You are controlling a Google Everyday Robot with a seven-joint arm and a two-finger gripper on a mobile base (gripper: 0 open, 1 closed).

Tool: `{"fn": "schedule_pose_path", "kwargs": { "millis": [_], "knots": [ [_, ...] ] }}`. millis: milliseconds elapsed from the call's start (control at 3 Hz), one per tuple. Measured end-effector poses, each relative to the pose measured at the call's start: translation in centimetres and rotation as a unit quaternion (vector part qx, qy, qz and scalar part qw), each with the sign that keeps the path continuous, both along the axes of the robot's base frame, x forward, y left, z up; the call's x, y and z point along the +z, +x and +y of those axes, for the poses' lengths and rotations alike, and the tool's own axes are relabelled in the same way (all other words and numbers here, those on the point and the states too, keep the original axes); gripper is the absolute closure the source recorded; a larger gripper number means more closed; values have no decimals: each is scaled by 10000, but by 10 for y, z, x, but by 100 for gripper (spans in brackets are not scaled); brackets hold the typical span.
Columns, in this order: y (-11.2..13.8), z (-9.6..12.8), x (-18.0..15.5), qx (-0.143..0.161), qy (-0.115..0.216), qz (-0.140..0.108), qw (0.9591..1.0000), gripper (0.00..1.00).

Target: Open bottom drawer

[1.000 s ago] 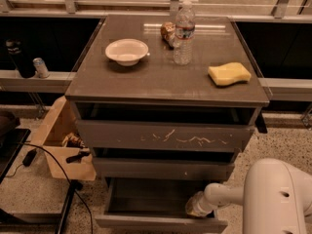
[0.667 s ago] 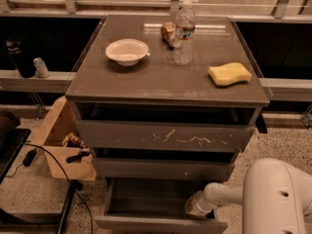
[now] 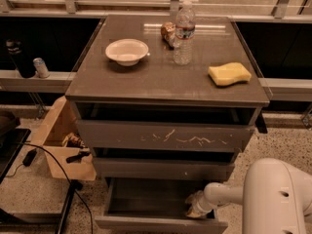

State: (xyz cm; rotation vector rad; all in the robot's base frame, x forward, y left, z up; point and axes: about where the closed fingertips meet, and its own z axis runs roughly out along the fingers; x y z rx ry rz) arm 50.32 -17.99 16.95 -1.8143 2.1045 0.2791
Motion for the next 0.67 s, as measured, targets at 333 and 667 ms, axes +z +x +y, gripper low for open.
{"fn": "schedule_pose_path", "kwargs": {
  "millis": [333, 667],
  "knots": [
    [-1, 1, -1, 5, 4, 10, 10000, 0],
    [-1, 1, -1, 5, 4, 10, 10000, 0]
  ]
}}
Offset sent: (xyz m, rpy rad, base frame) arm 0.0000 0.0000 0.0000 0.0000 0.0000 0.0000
